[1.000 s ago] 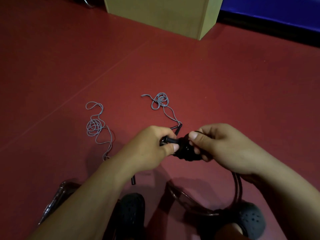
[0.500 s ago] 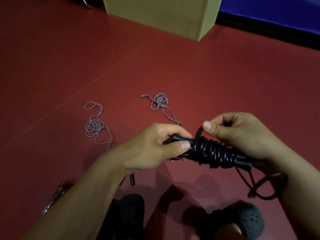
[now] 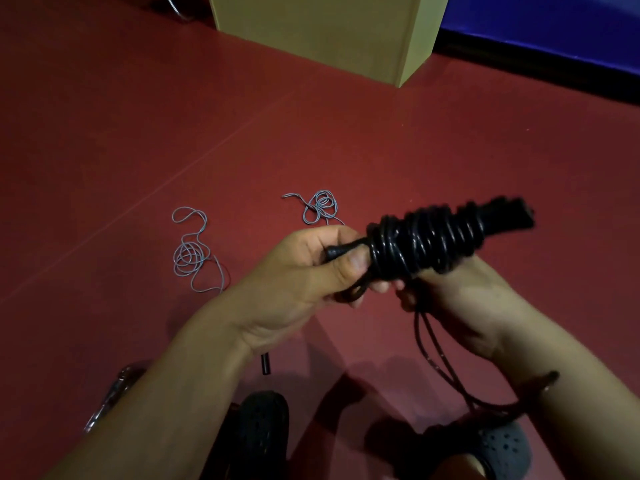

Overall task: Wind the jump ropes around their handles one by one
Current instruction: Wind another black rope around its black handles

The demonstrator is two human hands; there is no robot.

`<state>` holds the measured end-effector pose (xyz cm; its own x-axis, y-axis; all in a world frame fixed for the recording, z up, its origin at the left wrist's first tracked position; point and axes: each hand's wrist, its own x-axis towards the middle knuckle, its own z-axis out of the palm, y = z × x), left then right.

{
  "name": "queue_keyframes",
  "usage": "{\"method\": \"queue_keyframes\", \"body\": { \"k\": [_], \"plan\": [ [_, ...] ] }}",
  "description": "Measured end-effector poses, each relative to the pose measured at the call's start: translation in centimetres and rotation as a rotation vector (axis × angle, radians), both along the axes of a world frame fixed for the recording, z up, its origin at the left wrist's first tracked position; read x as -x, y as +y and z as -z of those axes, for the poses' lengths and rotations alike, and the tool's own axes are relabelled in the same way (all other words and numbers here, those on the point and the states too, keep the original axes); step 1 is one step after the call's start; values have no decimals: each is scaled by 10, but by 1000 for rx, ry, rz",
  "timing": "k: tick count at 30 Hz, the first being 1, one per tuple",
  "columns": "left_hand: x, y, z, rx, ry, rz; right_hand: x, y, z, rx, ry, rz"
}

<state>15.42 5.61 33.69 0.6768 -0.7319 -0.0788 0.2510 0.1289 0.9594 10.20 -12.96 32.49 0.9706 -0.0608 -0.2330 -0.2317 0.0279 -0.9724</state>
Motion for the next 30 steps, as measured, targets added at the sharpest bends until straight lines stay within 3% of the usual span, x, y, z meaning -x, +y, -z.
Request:
{"method": "queue_keyframes", "body": {
  "k": [4,8,12,19,23,30],
  "plan": [
    [-2,-7,3,-83,43,-189,1,25,2,-13,93,79],
    [-6,-12,12,-277,12,-421,6,33,6,206,117,-11],
    [-7,-14,18,-351,-94,-545,6,37,9,252,157,-94],
    [-10,-11,28,-568,-373,-580,8,38,1,219,196,-179],
    [-12,-4,27,-632,-411,-598,10,31,-6,257,226,-218],
    [-19,0,39,-738,-449,-661,14,28,-13,104,290,-312]
  ]
}}
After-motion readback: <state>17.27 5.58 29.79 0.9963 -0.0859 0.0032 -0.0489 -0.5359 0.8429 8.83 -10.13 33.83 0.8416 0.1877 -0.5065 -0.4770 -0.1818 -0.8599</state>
